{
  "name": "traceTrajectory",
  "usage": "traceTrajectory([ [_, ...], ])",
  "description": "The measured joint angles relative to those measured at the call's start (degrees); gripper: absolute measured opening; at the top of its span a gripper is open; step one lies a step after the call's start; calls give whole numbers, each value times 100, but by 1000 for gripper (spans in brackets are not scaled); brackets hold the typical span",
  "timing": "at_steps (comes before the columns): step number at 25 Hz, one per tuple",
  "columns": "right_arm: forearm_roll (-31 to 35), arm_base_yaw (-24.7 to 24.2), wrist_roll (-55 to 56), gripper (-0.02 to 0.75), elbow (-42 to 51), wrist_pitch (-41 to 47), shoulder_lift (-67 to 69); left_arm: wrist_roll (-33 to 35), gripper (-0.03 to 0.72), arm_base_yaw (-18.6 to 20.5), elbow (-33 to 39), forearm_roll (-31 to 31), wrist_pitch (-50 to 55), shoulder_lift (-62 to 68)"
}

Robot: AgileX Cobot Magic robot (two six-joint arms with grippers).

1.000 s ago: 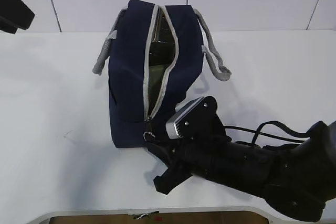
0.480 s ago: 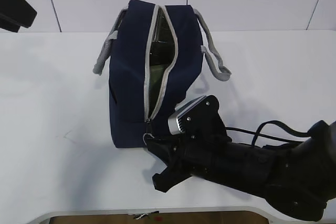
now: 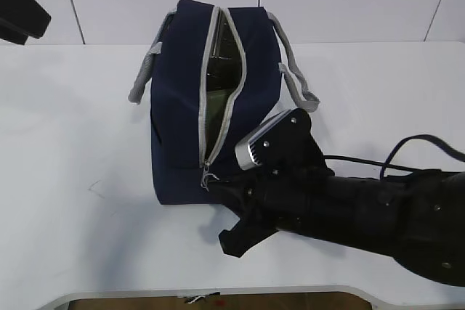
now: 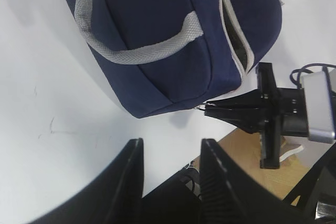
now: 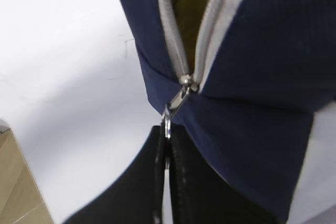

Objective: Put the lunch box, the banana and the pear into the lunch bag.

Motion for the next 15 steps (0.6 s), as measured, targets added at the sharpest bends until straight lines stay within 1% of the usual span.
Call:
traceTrajectory([
  [10,-145,0,142,17,-38,1055,-1244,0,272,0,0,0,0,0],
  [15,-361,0,153,17,-508,1627,-1576,0,272,0,0,59,0,0],
])
